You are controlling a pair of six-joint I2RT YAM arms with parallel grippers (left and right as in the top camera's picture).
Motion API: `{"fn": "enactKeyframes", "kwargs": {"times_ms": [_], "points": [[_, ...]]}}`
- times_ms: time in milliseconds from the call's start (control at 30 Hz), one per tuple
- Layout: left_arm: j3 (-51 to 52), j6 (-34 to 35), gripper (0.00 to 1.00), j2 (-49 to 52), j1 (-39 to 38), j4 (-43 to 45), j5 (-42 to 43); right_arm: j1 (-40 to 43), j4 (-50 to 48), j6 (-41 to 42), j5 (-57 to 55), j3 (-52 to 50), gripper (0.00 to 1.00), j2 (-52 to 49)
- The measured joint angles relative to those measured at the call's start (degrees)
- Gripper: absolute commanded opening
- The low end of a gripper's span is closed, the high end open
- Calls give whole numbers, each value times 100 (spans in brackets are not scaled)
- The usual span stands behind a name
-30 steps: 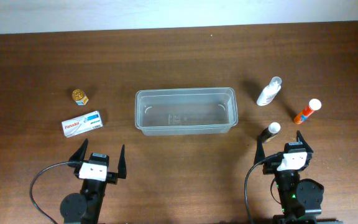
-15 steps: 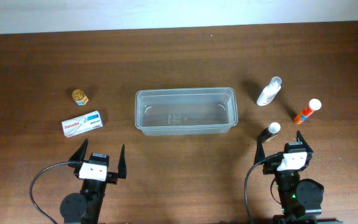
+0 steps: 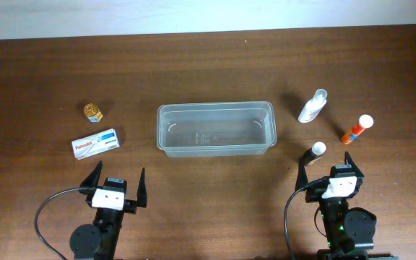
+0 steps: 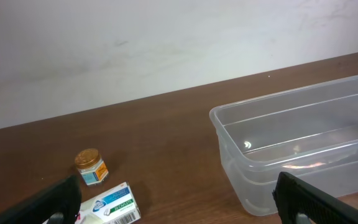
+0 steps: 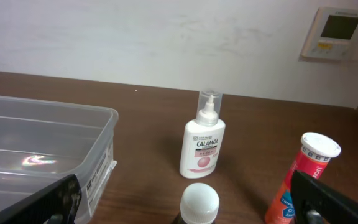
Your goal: Pack container
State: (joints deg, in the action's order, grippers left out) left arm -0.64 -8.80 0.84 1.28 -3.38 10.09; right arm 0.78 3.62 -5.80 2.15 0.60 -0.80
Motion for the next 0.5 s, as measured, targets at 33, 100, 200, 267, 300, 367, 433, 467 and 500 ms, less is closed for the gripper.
{"fn": "enactKeyframes", "kwargs": {"times_ms": [33,100,200,267,300,367,433,467,500], "points": [[0,0,99,0,0,0,0,0,-22,-2,35,0,98,0],[0,0,99,0,0,0,0,0,-46,37,79,4,98,0],[0,0,99,0,0,-2,0,0,66,118,118,116,98,0],[0,0,99,0,0,-2,0,0,284,160,142,341,98,-31],[0,0,99,0,0,0,0,0,396,186,149,520,98,-90],[0,0,99,0,0,-2,0,0,682,232,190,1001,98,-295],[0,0,99,0,0,-2,0,0,975,258,219,1589,98,-656],[0,0,99,0,0,0,0,0,1128,262,232,1923,98,-901],[0,0,99,0,0,-2,0,0,1303,262,245,2277,98,-1176]]}}
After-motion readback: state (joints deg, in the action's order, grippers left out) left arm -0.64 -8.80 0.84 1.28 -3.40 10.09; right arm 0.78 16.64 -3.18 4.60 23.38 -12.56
